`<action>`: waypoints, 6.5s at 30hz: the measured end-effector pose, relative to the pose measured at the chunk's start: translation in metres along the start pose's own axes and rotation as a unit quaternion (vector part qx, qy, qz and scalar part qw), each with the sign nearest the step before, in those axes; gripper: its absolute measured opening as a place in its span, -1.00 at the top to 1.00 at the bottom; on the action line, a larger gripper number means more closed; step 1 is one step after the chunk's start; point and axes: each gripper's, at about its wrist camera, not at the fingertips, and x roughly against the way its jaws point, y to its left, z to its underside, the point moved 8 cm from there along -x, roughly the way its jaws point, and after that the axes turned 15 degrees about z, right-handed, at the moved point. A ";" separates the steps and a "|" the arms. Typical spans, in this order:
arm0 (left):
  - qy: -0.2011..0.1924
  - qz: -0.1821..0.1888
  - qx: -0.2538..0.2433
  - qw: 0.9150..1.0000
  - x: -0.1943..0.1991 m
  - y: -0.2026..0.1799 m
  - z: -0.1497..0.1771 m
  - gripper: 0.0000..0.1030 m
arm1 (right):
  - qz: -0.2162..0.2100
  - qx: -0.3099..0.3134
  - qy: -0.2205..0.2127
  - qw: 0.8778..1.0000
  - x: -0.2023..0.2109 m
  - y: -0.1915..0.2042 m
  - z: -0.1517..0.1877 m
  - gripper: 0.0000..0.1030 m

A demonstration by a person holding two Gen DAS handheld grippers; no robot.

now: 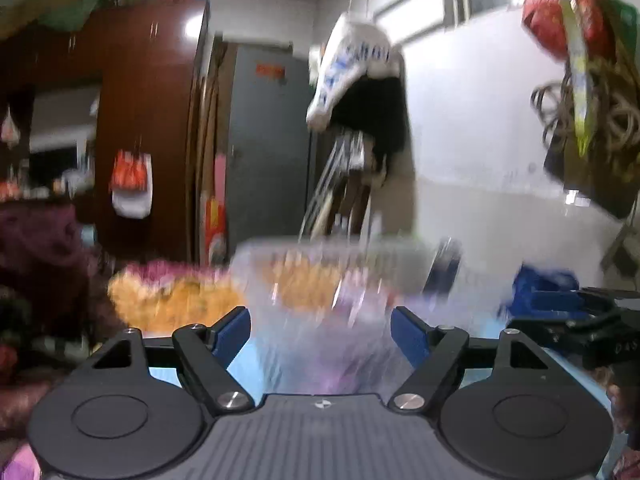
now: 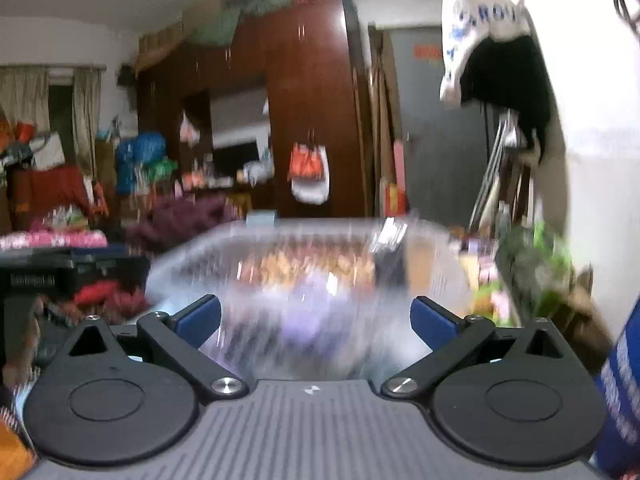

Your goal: Organize objects

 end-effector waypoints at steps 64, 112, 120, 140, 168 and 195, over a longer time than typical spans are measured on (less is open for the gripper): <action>-0.043 0.027 0.014 0.999 -0.058 -0.020 -0.086 -0.20 | -0.011 0.090 -0.091 0.992 -0.034 0.029 -0.072 -0.43; 0.106 -0.001 0.048 0.993 -0.042 -0.013 0.079 0.17 | 0.008 0.025 0.151 0.988 -0.077 0.035 0.067 -0.41; 0.064 0.016 0.050 0.997 -0.032 -0.015 0.074 0.17 | -0.009 0.017 0.114 0.993 -0.044 0.021 0.069 -0.16; -0.091 0.077 -0.005 0.993 0.006 -0.049 -0.043 0.17 | -0.017 0.026 -0.102 0.994 0.047 0.011 -0.042 -0.16; 0.019 -0.005 -0.018 1.000 -0.024 -0.041 -0.057 -0.87 | 0.225 0.057 -0.014 0.973 -0.005 -0.042 -0.055 -1.00; 0.044 -0.033 -0.021 0.998 -0.020 -0.049 -0.030 -0.87 | 0.095 0.005 -0.002 0.996 0.022 -0.025 -0.032 -1.00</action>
